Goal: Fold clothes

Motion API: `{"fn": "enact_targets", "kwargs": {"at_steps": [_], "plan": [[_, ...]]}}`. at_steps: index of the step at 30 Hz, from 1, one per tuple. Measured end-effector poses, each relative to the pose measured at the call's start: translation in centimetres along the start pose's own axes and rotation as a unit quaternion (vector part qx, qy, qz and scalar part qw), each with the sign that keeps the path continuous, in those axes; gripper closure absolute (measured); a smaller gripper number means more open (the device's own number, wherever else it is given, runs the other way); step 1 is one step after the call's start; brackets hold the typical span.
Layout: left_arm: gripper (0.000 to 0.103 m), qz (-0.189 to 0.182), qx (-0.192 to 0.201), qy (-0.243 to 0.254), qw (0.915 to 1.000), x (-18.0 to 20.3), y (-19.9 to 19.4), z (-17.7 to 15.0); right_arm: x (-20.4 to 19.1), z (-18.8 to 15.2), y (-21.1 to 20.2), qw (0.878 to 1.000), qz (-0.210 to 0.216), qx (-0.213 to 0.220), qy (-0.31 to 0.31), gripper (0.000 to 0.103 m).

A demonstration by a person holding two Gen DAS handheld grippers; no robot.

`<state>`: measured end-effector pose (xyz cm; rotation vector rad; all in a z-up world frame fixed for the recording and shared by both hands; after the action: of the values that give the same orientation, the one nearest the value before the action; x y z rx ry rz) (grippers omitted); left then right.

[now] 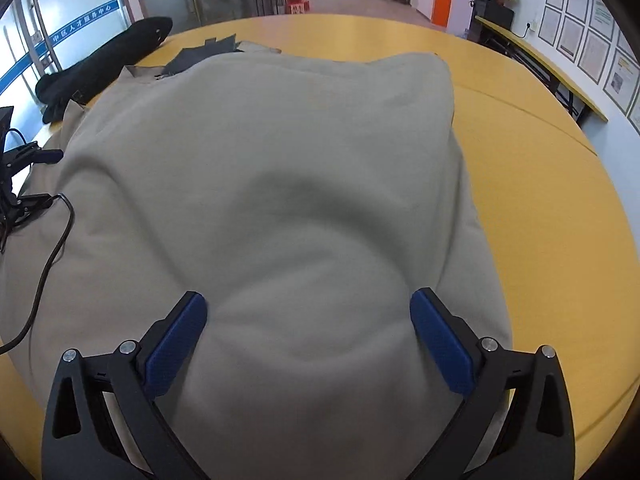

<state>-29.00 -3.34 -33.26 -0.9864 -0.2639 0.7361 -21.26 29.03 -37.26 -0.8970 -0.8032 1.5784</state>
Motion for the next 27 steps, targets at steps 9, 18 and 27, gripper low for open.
{"fn": "enact_targets", "kwargs": {"at_steps": [9, 18, 27], "plan": [[0.003, -0.005, -0.022, -0.007, 0.9997, 5.8, -4.2, -4.0, -1.1, -6.3, -4.5, 0.999, -0.019, -0.041, 0.024, 0.000], [0.002, -0.024, 0.016, -0.029, 0.9992, 8.6, -9.1, 0.2, -8.3, -1.7, -1.9, 0.997, -0.005, -0.060, -0.055, 0.000], [0.000, 0.048, -0.053, -0.121, 0.9901, 6.7, -3.4, -1.7, -5.7, -1.4, 1.3, 0.992, -0.047, -0.117, 0.027, 0.000]]}}
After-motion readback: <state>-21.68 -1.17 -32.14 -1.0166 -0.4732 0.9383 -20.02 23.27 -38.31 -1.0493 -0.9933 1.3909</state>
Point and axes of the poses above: each gripper's, at about its wrist camera, not at the fingertips, and y roughly the way its jaws point, x to its right, z to its top, the point moved 1 cm from there along y, roughly the way its jaws point, and after that the axes turned 11 degrees about y, right-handed, at the moved point
